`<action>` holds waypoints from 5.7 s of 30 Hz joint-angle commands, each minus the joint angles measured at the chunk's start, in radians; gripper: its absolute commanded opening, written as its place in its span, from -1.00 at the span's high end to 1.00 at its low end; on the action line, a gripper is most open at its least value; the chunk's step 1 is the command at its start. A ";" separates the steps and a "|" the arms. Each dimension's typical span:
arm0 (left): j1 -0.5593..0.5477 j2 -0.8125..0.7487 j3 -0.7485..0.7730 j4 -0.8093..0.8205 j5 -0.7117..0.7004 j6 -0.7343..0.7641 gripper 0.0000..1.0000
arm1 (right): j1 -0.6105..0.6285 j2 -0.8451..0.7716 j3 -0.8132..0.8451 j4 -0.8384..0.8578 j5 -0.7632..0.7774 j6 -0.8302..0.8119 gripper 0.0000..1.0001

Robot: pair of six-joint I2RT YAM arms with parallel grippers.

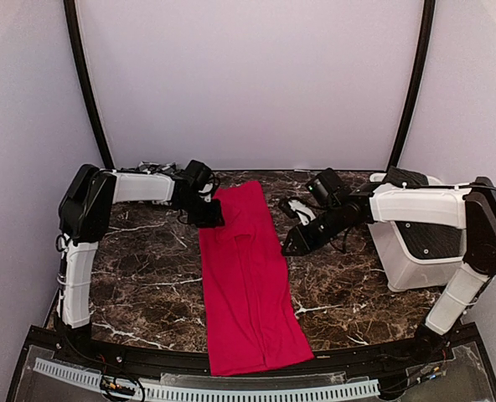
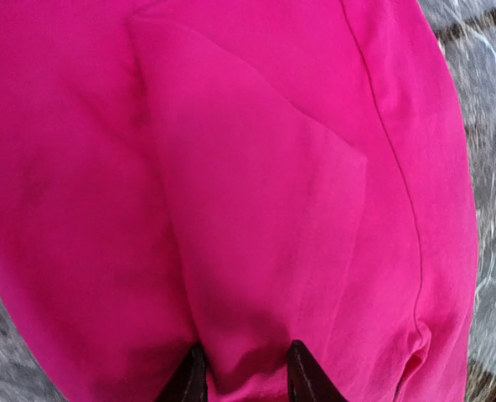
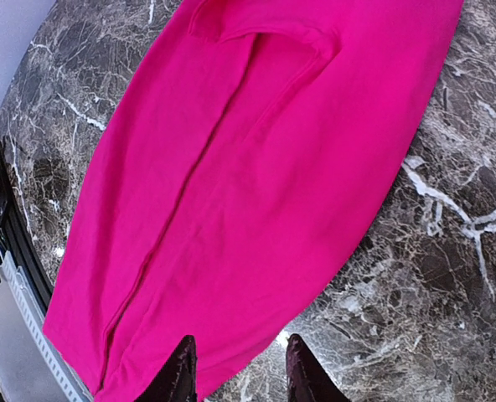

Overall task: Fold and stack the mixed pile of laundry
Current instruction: Adjust the rectangle-folded T-shirt at the center of the board, then pick up the rectangle-folded T-shirt from the center of the board, then fold the rectangle-folded T-shirt at the center of the board.

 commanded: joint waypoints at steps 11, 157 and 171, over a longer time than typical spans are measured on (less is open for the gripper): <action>0.171 0.275 0.573 -0.194 0.091 0.064 0.02 | -0.040 -0.009 -0.003 0.060 -0.064 0.004 0.33; -0.106 -0.605 -0.563 0.251 -0.134 -0.076 1.00 | -0.062 0.263 0.185 0.304 -0.085 0.101 1.00; -0.013 -0.352 -0.386 0.313 -0.143 -0.005 1.00 | -0.149 0.474 0.376 0.313 -0.095 0.079 1.00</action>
